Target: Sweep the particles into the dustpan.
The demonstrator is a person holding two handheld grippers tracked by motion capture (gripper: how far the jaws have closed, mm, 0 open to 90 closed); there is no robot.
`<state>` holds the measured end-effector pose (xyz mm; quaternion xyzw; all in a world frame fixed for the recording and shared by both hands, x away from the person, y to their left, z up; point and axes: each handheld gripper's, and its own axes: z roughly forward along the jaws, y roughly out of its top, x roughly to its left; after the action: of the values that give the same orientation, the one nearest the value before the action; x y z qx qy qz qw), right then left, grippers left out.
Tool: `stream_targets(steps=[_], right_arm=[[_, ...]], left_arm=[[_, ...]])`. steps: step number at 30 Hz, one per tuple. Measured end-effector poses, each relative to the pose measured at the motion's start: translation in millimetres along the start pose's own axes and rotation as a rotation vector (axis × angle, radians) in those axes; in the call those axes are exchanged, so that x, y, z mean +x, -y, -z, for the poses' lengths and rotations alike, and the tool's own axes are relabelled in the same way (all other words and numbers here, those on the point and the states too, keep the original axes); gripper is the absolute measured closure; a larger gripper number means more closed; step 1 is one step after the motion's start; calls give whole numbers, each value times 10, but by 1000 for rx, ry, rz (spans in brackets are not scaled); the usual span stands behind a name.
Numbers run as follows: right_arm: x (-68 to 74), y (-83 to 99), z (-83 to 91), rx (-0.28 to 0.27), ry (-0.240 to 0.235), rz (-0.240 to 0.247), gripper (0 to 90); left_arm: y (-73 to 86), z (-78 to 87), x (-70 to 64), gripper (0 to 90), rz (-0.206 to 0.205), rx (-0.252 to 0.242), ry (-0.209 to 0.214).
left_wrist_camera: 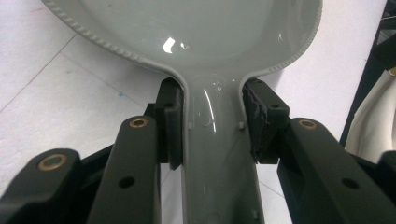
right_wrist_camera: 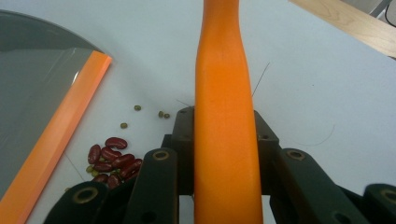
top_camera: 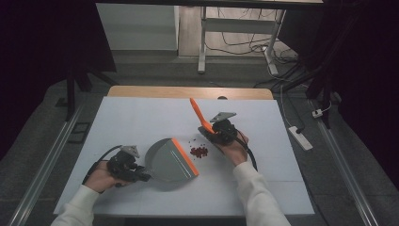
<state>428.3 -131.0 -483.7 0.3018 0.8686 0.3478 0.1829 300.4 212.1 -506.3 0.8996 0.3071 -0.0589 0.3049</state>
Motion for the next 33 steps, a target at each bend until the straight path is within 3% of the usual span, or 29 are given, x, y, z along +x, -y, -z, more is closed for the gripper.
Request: stream_targets(steps=[16,24,33], right_arm=[[86,-36,-205,34,-4,30,703],[79,-34,-219,28,-16,12,703],[183,-71,-253,33,-27,41,704]], left_arm=[[-14,-30,-11,616,-1,11,13],[-16,-47,-4,616,6,9,21],[-23,-65,-7,616,10,8,25]])
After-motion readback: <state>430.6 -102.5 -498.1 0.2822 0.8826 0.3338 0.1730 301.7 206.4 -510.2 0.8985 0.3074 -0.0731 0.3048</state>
